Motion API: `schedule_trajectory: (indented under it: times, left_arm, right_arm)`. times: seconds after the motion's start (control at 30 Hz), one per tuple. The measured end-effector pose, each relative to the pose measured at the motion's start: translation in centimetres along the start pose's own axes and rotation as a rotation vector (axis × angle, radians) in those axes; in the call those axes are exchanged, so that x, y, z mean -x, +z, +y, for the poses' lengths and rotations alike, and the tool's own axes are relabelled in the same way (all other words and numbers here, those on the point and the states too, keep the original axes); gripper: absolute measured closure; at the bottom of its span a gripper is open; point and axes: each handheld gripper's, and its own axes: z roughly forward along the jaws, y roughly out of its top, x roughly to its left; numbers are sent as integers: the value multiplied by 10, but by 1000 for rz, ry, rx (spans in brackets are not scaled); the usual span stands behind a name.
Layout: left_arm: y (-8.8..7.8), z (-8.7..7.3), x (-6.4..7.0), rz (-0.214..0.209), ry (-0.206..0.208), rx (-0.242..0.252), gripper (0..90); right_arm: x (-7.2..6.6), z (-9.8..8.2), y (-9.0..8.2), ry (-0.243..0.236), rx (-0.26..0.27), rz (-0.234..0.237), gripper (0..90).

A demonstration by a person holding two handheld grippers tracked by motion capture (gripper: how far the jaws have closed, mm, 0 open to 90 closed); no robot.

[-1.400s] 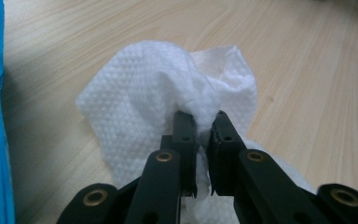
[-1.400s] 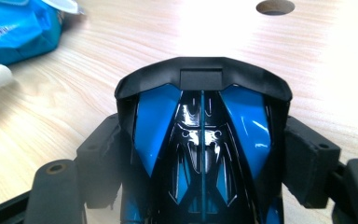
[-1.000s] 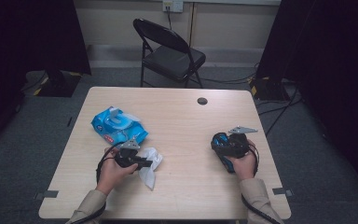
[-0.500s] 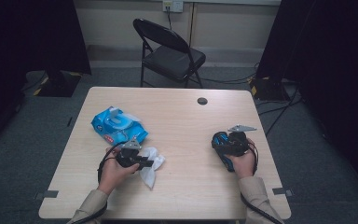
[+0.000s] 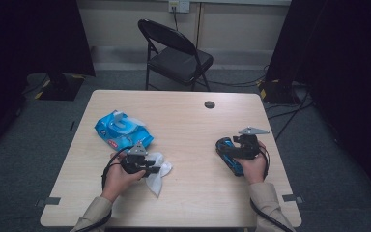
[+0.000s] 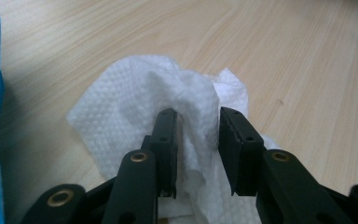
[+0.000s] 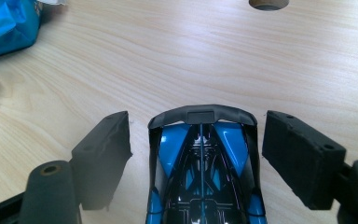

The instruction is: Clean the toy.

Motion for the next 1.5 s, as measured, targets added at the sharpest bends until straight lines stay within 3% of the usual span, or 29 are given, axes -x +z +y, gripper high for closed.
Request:
schedule_trajectory:
  times: [0.37, 0.57, 0.77, 1.0, 1.5]
  left_arm:
    - [-3, 7, 1, -3, 7, 9, 659]
    - [-4, 11, 2, -15, -8, 10, 575]
    - [-7, 17, 5, 7, -4, 19, 359]
    - [-15, 19, 5, 24, -4, 5, 223]
    - [-30, 19, 8, 5, -7, 22, 173]
  right_arm:
    - [-4, -2, -10, 2, 15, 15, 206]
    - [-6, -4, -11, -11, 2, 20, 177]
    - [-8, -5, -16, -8, 8, 34, 146]
    - [-11, -7, -19, -22, -2, 54, 134]
    - [-21, -9, -32, -63, 6, 94, 127]
